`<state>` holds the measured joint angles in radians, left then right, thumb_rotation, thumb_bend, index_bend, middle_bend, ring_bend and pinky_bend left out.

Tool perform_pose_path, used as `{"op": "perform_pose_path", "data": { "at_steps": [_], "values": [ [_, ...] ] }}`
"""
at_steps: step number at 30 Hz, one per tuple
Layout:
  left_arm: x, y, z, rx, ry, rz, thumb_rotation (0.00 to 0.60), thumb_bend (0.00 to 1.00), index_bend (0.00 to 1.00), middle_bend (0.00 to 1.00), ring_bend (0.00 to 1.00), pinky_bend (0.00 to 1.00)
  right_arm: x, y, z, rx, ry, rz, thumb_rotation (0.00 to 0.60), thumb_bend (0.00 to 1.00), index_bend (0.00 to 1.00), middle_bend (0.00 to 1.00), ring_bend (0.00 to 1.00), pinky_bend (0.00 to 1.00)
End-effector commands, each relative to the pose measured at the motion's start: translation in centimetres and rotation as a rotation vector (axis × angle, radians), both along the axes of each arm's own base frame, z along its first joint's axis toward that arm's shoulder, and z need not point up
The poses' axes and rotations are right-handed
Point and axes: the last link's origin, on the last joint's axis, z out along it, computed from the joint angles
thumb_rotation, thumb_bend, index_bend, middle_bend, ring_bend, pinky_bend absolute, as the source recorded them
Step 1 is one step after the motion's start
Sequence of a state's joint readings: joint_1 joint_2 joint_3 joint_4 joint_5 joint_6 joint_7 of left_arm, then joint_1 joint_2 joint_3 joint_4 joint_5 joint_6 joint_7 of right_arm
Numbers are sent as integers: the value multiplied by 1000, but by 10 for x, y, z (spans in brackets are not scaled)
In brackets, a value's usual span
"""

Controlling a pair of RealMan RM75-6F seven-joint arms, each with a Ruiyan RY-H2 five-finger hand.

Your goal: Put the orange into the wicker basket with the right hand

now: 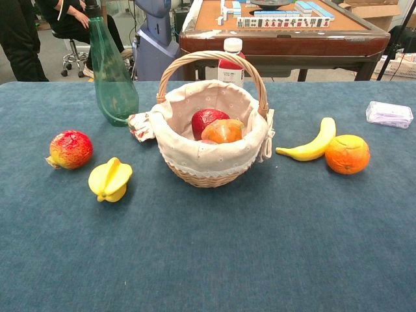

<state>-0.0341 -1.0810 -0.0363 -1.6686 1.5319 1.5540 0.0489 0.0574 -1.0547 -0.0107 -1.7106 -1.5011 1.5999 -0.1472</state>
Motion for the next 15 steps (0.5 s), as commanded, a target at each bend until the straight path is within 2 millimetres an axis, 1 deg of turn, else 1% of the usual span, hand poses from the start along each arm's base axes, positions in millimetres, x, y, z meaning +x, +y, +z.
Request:
{"op": "perform_pose_path", "data": {
  "at_steps": [1,8,15],
  "values": [
    [0,0,0,0,-1,1,600,246,129,0,0,40,1,1,0,-3,-3,3,600,132,63,201,172,348],
    [0,-1,0,-6,2,5,600,246,129,0,0,40,3,-2,-2,26,6,5,600,131,63,201,172,350],
    [-1,-2,0,-11,0,17,600,246,129,0,0,40,15,-20,-7,90,45,30,600,132,63,197,172,353]
  ]
}}
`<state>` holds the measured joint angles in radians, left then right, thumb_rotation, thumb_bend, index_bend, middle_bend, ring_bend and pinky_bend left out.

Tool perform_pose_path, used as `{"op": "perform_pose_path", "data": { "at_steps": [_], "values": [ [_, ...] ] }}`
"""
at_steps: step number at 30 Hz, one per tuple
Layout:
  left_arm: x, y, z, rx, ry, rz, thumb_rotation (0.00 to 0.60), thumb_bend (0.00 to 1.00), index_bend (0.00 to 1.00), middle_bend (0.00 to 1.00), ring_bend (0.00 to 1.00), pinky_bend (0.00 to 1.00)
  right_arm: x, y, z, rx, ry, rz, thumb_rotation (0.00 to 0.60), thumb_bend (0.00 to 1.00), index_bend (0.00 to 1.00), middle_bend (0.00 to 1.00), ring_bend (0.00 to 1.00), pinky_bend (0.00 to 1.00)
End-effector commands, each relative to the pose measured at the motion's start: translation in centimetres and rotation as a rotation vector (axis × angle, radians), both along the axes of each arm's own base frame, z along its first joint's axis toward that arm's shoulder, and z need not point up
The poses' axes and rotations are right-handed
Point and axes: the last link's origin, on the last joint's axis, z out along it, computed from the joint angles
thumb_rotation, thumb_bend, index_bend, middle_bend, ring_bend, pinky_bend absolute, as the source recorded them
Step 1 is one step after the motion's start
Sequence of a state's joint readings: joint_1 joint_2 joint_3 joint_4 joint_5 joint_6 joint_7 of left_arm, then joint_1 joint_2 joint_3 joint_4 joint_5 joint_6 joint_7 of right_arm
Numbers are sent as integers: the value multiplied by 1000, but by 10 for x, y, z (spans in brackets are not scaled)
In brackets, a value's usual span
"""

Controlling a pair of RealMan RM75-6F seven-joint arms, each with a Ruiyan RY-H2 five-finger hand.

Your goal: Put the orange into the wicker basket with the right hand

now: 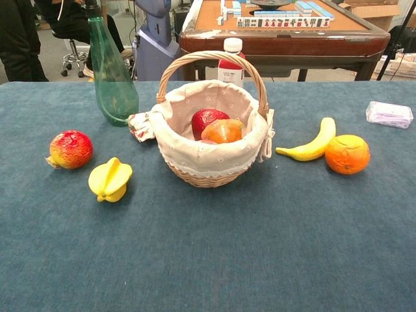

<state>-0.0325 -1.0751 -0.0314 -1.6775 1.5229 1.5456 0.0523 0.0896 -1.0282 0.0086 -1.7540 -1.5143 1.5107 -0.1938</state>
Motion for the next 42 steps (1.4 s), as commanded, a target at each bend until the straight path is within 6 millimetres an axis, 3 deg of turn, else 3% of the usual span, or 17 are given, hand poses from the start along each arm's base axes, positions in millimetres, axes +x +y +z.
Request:
{"op": "perform_pose_path", "data": {
  "at_steps": [1,5,11,18,29,34,36,42],
  "values": [
    [0,0,-1,-5,1,2,600,246,129,0,0,40,8,-14,-4,40,28,10,600,132,63,193,172,353],
    [-1,-2,-2,-12,0,8,600,246,129,0,0,40,23,-56,-27,154,62,29,600,132,63,170,172,353],
    [-4,-5,1,-7,1,23,600,246,129,0,0,40,30,-102,-61,249,101,10,600,132,63,166,172,353],
    [-7,-8,2,-7,1,38,600,246,129,0,0,40,31,-137,-98,310,141,-16,600,132,63,166,171,353],
    [-7,-8,1,-11,2,39,600,246,129,0,0,40,37,-159,-135,340,174,-18,600,132,84,204,172,353],
    [-9,-8,2,-8,2,44,600,246,129,0,0,40,37,-162,-145,346,196,-15,600,153,179,256,174,353],
    [-10,-8,2,-8,2,47,600,246,129,0,0,40,37,-162,-149,347,221,-4,600,207,272,299,184,353],
    [-11,-8,2,-6,-1,46,600,246,129,0,0,40,44,-156,-154,341,212,43,600,292,382,381,244,392]
  ]
}}
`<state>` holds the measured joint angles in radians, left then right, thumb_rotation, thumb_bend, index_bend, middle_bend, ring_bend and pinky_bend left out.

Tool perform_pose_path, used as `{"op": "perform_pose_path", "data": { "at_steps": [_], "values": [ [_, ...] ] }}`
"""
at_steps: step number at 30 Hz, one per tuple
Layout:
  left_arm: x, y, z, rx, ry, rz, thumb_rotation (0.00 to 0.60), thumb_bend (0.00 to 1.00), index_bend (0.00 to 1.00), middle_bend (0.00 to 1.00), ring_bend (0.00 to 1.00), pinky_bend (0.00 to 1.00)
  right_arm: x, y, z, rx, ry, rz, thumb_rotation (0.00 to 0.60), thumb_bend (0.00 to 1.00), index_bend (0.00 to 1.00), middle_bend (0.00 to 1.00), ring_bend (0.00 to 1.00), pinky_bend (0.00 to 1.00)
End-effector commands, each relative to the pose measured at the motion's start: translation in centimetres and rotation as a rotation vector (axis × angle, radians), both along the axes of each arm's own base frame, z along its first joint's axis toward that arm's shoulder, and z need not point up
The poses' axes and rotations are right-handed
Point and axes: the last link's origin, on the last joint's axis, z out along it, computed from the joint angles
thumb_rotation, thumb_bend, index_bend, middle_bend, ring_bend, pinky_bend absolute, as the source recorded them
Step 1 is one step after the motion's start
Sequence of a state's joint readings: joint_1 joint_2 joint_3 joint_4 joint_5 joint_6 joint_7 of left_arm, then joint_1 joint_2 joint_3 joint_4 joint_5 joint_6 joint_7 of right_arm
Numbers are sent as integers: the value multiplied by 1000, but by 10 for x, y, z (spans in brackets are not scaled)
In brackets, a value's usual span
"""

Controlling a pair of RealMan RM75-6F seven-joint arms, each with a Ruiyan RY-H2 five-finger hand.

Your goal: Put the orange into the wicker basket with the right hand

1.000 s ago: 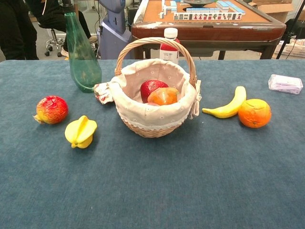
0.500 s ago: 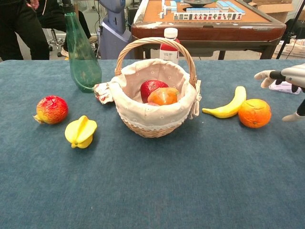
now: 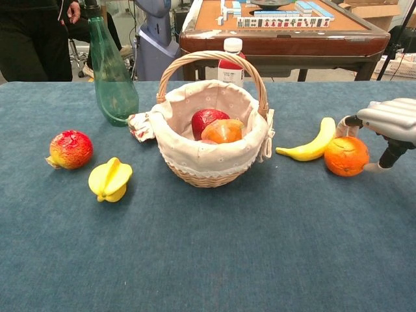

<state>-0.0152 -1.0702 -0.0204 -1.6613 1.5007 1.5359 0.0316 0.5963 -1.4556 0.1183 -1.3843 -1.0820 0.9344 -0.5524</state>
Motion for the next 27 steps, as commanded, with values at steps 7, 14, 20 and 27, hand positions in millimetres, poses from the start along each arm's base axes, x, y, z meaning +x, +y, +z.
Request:
{"op": "perform_pose_path", "data": {
  "at_steps": [7,14,20,27],
  "values": [
    [-3,0,0,-2,-2,6,600,246,129,0,0,40,26,30,19,8,-110,106,600,302,416,409,277,413],
    [0,2,-2,-7,-5,-8,600,246,129,0,0,40,61,56,38,60,-219,196,600,302,416,417,301,437],
    [1,0,-1,-2,-2,-8,600,246,129,0,0,40,89,57,42,91,-332,241,600,302,416,417,304,448],
    [2,-1,1,4,-3,-8,600,246,129,0,0,40,116,48,29,94,-361,322,600,302,417,406,304,449]
  ]
}}
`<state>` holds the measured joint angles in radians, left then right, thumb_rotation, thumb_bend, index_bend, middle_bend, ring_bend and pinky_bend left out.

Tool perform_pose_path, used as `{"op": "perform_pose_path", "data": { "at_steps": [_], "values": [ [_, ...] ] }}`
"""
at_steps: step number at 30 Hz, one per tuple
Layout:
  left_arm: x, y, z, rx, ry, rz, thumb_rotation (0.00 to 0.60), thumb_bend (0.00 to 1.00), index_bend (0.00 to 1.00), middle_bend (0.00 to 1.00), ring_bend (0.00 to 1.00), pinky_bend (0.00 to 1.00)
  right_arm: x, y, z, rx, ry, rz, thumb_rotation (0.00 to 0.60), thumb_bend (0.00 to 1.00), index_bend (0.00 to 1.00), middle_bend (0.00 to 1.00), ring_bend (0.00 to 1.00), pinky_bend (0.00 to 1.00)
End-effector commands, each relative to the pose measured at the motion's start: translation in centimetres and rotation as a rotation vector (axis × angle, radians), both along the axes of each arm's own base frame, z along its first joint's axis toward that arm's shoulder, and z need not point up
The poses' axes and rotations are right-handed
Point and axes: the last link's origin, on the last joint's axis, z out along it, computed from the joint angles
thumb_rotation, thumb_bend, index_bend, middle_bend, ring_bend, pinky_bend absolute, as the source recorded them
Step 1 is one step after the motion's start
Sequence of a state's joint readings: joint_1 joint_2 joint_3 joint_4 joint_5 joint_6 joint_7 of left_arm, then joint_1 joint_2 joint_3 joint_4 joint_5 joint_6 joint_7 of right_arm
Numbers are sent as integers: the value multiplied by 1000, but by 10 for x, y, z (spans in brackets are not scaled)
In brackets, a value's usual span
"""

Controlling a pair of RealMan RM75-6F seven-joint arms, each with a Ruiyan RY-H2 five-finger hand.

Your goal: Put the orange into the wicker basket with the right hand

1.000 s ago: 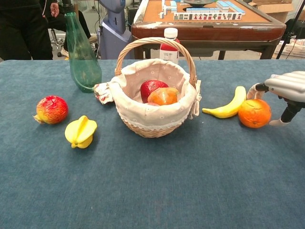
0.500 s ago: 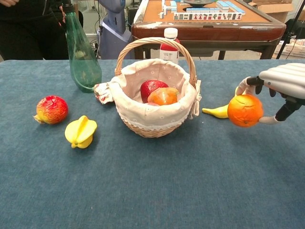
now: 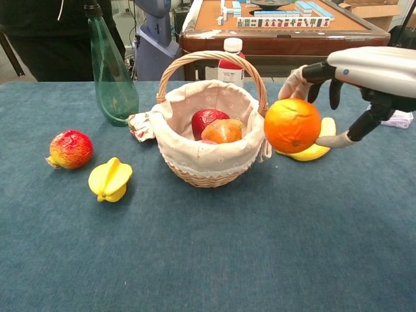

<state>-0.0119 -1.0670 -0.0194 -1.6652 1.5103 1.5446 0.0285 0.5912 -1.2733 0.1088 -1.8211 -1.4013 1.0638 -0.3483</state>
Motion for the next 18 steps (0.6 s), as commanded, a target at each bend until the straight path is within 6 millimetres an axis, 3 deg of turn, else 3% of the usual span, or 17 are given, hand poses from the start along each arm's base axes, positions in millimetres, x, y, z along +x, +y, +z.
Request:
{"op": "perform_pose_path", "data": {
  "at_steps": [1,11,18],
  "values": [
    [0,0,1,1,1,1,600,246,129,0,0,40,13,-4,-7,-5,-14,38,600,302,417,402,304,449],
    [-1,0,2,3,-2,2,600,246,129,0,0,40,39,-14,-27,-27,2,100,600,303,408,347,304,449],
    [-2,0,3,4,-3,2,600,246,129,0,0,40,48,-20,-36,-28,30,107,600,302,266,256,239,449]
  ]
}}
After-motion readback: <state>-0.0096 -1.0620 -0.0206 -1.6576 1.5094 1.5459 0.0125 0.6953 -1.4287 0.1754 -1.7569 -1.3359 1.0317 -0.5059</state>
